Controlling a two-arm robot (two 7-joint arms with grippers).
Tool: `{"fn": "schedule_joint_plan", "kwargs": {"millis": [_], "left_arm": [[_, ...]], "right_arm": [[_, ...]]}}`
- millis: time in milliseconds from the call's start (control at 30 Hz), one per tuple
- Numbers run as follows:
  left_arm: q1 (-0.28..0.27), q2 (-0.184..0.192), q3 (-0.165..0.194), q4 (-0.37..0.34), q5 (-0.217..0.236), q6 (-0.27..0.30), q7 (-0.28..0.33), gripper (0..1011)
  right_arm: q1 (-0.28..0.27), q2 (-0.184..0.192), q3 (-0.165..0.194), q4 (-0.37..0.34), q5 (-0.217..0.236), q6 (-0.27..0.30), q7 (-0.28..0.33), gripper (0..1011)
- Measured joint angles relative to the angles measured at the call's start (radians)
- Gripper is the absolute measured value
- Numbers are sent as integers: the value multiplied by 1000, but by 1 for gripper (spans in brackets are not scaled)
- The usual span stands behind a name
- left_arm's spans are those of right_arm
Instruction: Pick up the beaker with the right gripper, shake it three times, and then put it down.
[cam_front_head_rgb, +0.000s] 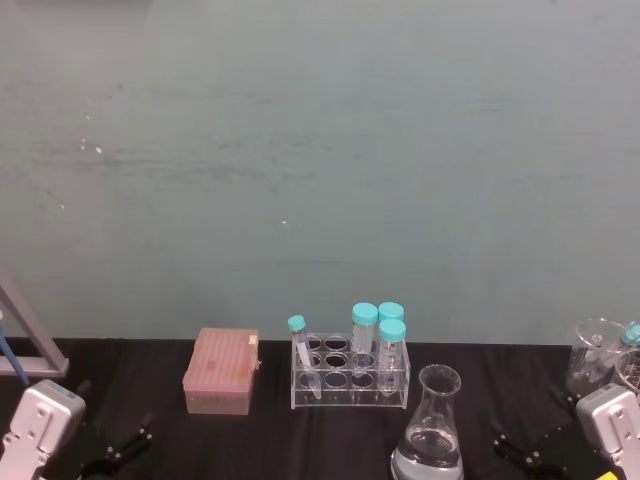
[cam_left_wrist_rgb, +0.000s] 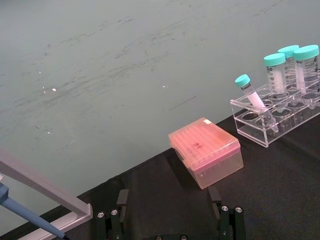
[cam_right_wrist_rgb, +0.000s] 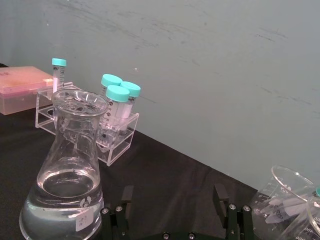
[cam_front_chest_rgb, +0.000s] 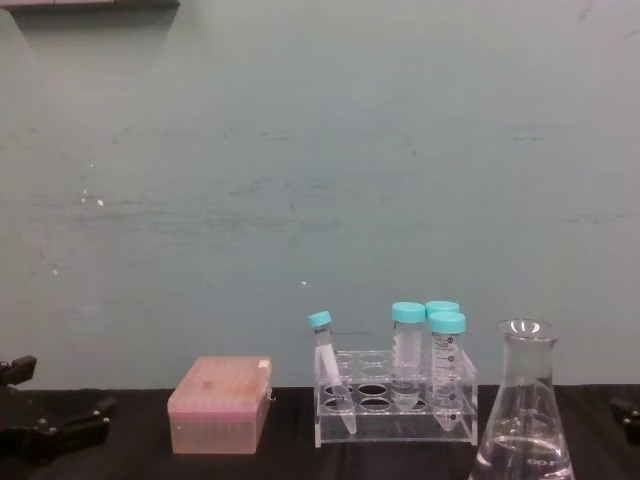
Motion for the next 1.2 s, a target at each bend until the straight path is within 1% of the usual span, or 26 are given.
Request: {"fn": "schedule_joint_plan", "kwargs": {"millis": [867,1033,1200], "left_arm": [[0,0,0,0,0,0,0,1000],[0,0,0,0,0,0,0,1000],[0,0,0,0,0,0,0,1000]], "right_arm": [[0,0,0,0,0,0,0,1000],[7,-12,36,18,9,-24,0,1000],[42,-44,81,34,29,-64,-3,1000]]}}
